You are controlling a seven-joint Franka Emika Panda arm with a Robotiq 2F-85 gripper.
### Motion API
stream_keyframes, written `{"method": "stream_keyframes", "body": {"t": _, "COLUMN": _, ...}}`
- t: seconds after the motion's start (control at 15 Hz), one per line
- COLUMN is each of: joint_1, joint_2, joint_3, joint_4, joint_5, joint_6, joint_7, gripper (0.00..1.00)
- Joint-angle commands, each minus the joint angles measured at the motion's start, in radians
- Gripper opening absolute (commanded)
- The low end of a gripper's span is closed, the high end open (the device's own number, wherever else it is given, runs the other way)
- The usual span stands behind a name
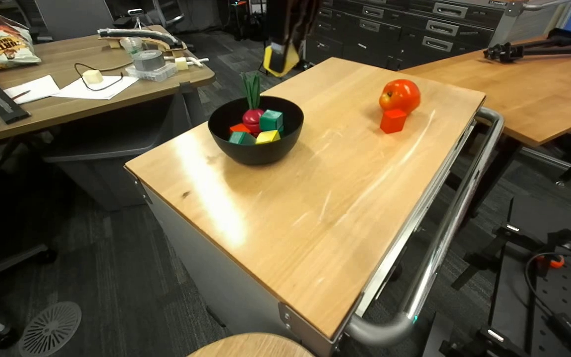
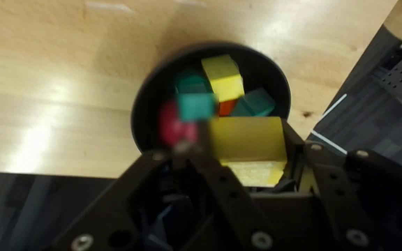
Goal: Put all the colored objects on the table in the bowl except the apple- move it backward
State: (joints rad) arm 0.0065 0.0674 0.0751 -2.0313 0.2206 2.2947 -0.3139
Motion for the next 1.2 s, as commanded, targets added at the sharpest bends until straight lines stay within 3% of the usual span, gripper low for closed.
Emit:
{"method": "stream_keyframes", "body": {"t": 0.0, "joint_1": 0.034, "joint_2": 0.129, "joint_3": 0.021, "joint_4": 0.054, "joint_5": 0.034, "joint_6": 0.249, "joint_7": -0.012, "gripper": 0.21}}
{"method": "stream_keyframes", "body": {"t": 0.13, "joint_1": 0.039, "joint_2": 0.209, "joint_3": 0.023, "joint_4": 0.097, "joint_5": -0.009, "joint_6": 0.32, "joint_7": 0.028, "gripper": 0.21}}
{"method": "stream_keyframes", "body": {"t": 0.33, "joint_1": 0.021, "joint_2": 0.299, "joint_3": 0.026, "joint_4": 0.163, "joint_5": -0.004, "joint_6": 0.246, "joint_7": 0.083, "gripper": 0.21}}
{"method": "stream_keyframes", "body": {"t": 0.4, "joint_1": 0.016, "joint_2": 0.313, "joint_3": 0.026, "joint_4": 0.176, "joint_5": -0.008, "joint_6": 0.227, "joint_7": 0.093, "gripper": 0.51}}
{"method": "stream_keyframes", "body": {"t": 0.47, "joint_1": 0.013, "joint_2": 0.313, "joint_3": 0.024, "joint_4": 0.18, "joint_5": -0.015, "joint_6": 0.208, "joint_7": 0.107, "gripper": 0.72}}
{"method": "stream_keyframes", "body": {"t": 0.67, "joint_1": 0.013, "joint_2": 0.241, "joint_3": 0.0, "joint_4": 0.173, "joint_5": -0.054, "joint_6": 0.094, "joint_7": 0.162, "gripper": 0.95}}
{"method": "stream_keyframes", "body": {"t": 0.73, "joint_1": 0.01, "joint_2": 0.207, "joint_3": -0.006, "joint_4": 0.163, "joint_5": -0.062, "joint_6": 0.056, "joint_7": 0.173, "gripper": 0.99}}
{"method": "stream_keyframes", "body": {"t": 0.93, "joint_1": 0.016, "joint_2": 0.091, "joint_3": -0.074, "joint_4": 0.129, "joint_5": -0.177, "joint_6": -0.108, "joint_7": 0.323, "gripper": 1.0}}
{"method": "stream_keyframes", "body": {"t": 1.13, "joint_1": -0.037, "joint_2": 0.056, "joint_3": -0.135, "joint_4": 0.157, "joint_5": -0.239, "joint_6": -0.283, "joint_7": 0.367, "gripper": 1.0}}
